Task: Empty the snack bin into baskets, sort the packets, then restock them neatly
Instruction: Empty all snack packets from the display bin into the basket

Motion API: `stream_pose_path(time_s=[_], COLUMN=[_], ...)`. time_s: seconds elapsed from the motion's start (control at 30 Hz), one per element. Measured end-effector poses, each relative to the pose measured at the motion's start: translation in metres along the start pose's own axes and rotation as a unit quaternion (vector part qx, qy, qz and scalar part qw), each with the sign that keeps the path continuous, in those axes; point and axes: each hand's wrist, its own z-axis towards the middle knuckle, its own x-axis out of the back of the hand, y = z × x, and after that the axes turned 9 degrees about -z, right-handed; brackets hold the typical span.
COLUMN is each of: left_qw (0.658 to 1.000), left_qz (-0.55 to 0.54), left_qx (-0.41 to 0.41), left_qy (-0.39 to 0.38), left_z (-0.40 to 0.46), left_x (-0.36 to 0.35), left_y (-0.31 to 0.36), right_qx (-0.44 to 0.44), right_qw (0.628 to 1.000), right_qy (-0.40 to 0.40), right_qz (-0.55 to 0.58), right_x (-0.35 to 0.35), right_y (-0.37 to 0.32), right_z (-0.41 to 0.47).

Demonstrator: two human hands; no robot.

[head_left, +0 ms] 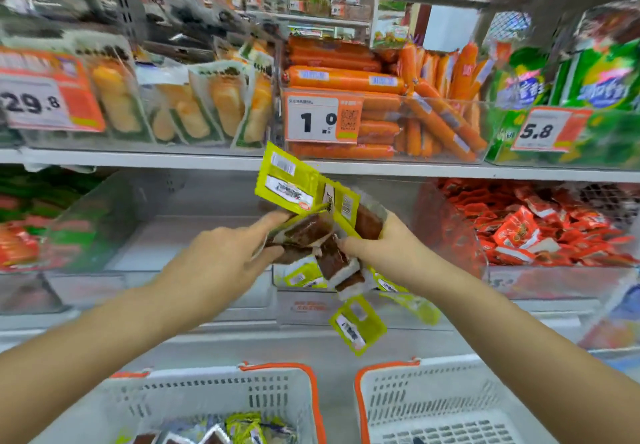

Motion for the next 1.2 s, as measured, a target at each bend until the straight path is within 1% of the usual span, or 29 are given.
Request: stream_pose_path(time_s=[0.03, 0.07, 0.1, 0.17, 0.2, 0.23, 0.27, 0.3, 0.33, 0.37, 0.4, 0.43, 0.47, 0.57, 0.63, 0.7, 0.77, 0.83, 0.9, 0.97, 1.03, 1.07, 1.13, 1.17, 1.2], left_qw=[0.999, 0.998, 0.997, 0.998, 0.994, 0.982, 0.956, 0.923, 0.893, 0.870, 0.859, 0.859, 0.868, 0.902, 0.940, 0.965, 0.970, 0.972, 0.979, 0.979, 0.980, 0.982, 0.979, 0.966, 0.944], left_qz=[-0.031, -0.057, -0.066, -0.031, 0.002, 0.030, 0.035, 0.016, -0.001, 0.007, 0.030, 0.049, 0.044, -0.006, -0.031, -0.079, -0.136, -0.168, -0.168, -0.185, -0.186, -0.169, -0.094, -0.046, 0.003], left_qx=[-0.019, -0.030, -0.030, -0.017, 0.009, 0.049, 0.106, 0.159, 0.202, 0.233, 0.248, 0.254, 0.257, 0.244, 0.214, 0.184, 0.169, 0.150, 0.117, 0.089, 0.072, 0.069, 0.084, 0.102, 0.122], left_qy=[0.014, 0.012, -0.006, -0.059, -0.109, -0.182, -0.273, -0.350, -0.402, -0.436, -0.448, -0.442, -0.423, -0.355, -0.264, -0.168, -0.105, -0.061, -0.023, 0.003, -0.012, -0.045, -0.160, -0.234, -0.308], left_z=[-0.017, -0.036, -0.053, -0.084, -0.096, -0.106, -0.116, -0.125, -0.133, -0.141, -0.146, -0.149, -0.148, -0.130, -0.109, -0.084, -0.057, -0.030, -0.005, 0.021, 0.048, 0.062, 0.090, 0.103, 0.113], left_x=[0.009, 0.017, 0.021, 0.020, 0.018, 0.016, 0.013, 0.010, 0.008, 0.007, 0.007, 0.008, 0.007, 0.006, 0.003, -0.002, -0.008, -0.017, -0.030, -0.045, -0.061, -0.070, -0.092, -0.103, -0.112], left_y=[-0.008, -0.018, -0.029, -0.052, -0.063, -0.072, -0.081, -0.091, -0.102, -0.113, -0.123, -0.130, -0.136, -0.138, -0.129, -0.112, -0.088, -0.067, -0.050, -0.033, -0.019, -0.015, -0.011, -0.011, -0.011], right_qx=[0.001, -0.002, -0.008, -0.032, -0.041, -0.048, -0.057, -0.067, -0.078, -0.090, -0.103, -0.115, -0.127, -0.129, -0.136, -0.154, -0.151, -0.167, -0.196, -0.221, -0.252, -0.274, -0.324, -0.344, -0.362], right_qw=[1.000, 0.999, 0.997, 0.989, 0.980, 0.964, 0.943, 0.923, 0.912, 0.914, 0.923, 0.934, 0.944, 0.970, 0.982, 0.986, 0.983, 0.966, 0.945, 0.918, 0.875, 0.857, 0.817, 0.789, 0.767], right_qy=[-0.020, -0.046, -0.073, -0.142, -0.187, -0.236, -0.281, -0.309, -0.323, -0.320, -0.302, -0.277, -0.251, -0.161, -0.098, -0.026, 0.035, 0.062, 0.052, -0.009, -0.102, -0.146, -0.222, -0.257, -0.283], right_qz=[0.008, 0.006, -0.003, -0.032, -0.060, -0.110, -0.170, -0.219, -0.241, -0.235, -0.214, -0.194, -0.170, -0.130, -0.092, -0.057, -0.103, -0.187, -0.256, -0.330, -0.400, -0.411, -0.423, -0.439, -0.447], right_x=[-0.011, -0.024, -0.039, -0.074, -0.089, -0.101, -0.109, -0.113, -0.113, -0.110, -0.105, -0.097, -0.088, -0.060, -0.045, -0.032, -0.019, -0.006, 0.006, 0.017, 0.031, 0.037, 0.050, 0.055, 0.060], right_y=[-0.007, -0.012, -0.016, -0.008, 0.000, 0.010, 0.019, 0.028, 0.032, 0.036, 0.038, 0.038, 0.038, 0.033, 0.031, 0.033, 0.042, 0.058, 0.079, 0.100, 0.118, 0.126, 0.142, 0.150, 0.157], right_z=[-0.003, -0.007, -0.010, -0.017, -0.019, -0.021, -0.023, -0.023, -0.024, -0.026, -0.027, -0.028, -0.029, -0.027, -0.021, -0.013, -0.005, 0.000, 0.005, 0.011, 0.016, 0.018, 0.023, 0.026, 0.029])
